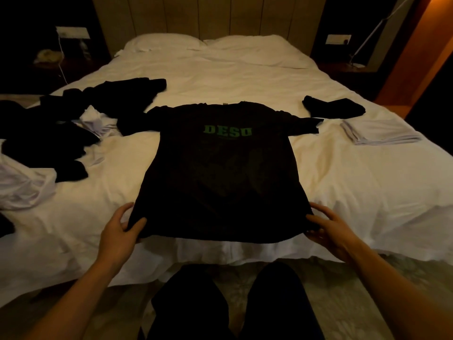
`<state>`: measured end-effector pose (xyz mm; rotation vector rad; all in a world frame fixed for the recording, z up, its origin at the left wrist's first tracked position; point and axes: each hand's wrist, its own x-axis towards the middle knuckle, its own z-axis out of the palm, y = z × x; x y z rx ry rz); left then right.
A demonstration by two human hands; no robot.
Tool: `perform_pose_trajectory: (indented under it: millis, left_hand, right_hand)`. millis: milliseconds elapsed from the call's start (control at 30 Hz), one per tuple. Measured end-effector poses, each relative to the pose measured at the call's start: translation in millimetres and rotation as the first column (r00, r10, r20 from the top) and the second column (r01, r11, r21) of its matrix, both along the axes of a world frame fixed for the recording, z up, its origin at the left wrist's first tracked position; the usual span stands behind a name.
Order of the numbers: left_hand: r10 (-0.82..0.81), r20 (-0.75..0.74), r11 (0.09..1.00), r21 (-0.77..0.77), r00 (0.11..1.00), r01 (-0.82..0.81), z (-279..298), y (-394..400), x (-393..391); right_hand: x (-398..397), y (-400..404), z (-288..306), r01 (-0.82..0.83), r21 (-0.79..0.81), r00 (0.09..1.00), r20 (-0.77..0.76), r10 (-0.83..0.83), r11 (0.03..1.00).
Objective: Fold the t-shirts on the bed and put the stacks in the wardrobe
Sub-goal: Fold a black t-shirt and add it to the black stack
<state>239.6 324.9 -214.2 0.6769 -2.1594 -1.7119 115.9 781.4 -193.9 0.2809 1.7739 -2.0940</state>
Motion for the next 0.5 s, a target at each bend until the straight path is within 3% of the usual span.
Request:
perform_pose_trajectory:
  millis: [167,267,400,500]
  left_hand:
    - [0.074,-0.194,0.992,-0.087,0.978,-0.093,24.9,8.1,2.0]
    - [0.005,-0.213,0.999,-0.030,0.977,-0.011,38.1,3.4,1.2]
    - [-0.156,-0.087,0.969,0.181,0.984,0.170,48.2,-8.6,4.2]
    - [-0.148,-0.052,0.983,0.106,0.988,0.152,45.8,-13.2,7.9]
  right_hand:
    - [-3.3,8.2,9.6,0.166,-0.072,0.976,-0.129,-0.174,0.983]
    - [-4.7,12.7,20.2,0.141,-0.132,0.979,-0.129,-0.158,0.981]
    - [2.5,17.0,30.7,0.026,0.019,0.957,-0.288,-0.019,0.999]
    - [6.7,20.9,29.8,0.095,0.265,0.925,-0.379,0.013,0.960]
